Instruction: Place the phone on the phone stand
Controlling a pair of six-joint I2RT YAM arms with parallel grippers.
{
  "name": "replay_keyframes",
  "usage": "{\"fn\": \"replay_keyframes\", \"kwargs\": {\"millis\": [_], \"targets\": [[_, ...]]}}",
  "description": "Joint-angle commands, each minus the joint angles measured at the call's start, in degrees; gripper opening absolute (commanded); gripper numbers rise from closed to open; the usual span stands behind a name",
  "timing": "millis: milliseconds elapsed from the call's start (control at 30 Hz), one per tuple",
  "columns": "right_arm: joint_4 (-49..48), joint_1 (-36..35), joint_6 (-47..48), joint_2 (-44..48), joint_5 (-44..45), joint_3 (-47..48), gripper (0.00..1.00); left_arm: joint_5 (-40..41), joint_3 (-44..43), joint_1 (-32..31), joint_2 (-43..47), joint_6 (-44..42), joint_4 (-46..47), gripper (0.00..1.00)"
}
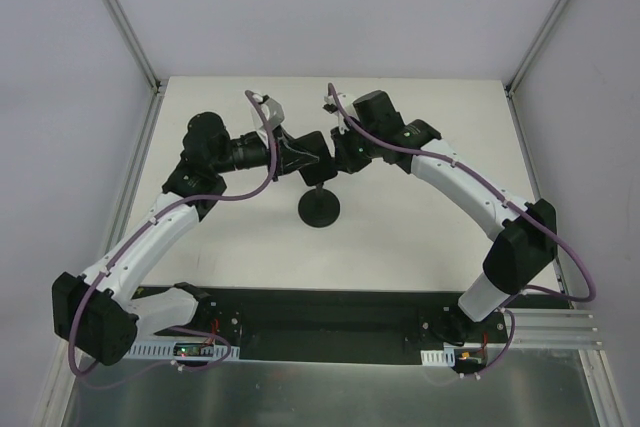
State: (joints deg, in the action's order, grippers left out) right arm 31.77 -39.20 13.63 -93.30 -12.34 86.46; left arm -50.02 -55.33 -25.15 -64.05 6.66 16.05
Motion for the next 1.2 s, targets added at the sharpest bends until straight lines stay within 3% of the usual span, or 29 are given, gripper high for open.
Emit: {"fn": "replay_keyframes", "kwargs": {"millis": [0,100,333,533,700,1167], "targets": [[-3.03,0.09,1.40,1.36,-2.77,0.30,0.01,-5.96,-0.48,-2.36,-2.99,-2.78,8.38,0.00],[-4.61,0.09,1.58,1.62,-3.83,-1.11,0.01,-12.28,-3.29,-3.85,-7.64,-3.14,9.26,0.00],[-6.71,1.14,2.10,3.38,-8.57,-3.56,0.01,-12.81,-5.14,-8.08,-11.53,-12.79,7.42,0.00],[-9.00,2.90,3.60,4.26,-15.86,-5.77,0.01,-19.23,-10.14,-7.64,-15.92,-24.12,-4.51,0.00],[-10.76,3.95,4.74,4.53,-20.80,-7.35,0.01,-25.91,-14.27,-4.74,-19.61,-24.93,-8.40,0.00],[-13.22,4.57,3.95,5.23,-23.61,-8.67,0.01,-28.03,-16.56,-2.98,-23.93,-29.24,-14.47,0.00]]}}
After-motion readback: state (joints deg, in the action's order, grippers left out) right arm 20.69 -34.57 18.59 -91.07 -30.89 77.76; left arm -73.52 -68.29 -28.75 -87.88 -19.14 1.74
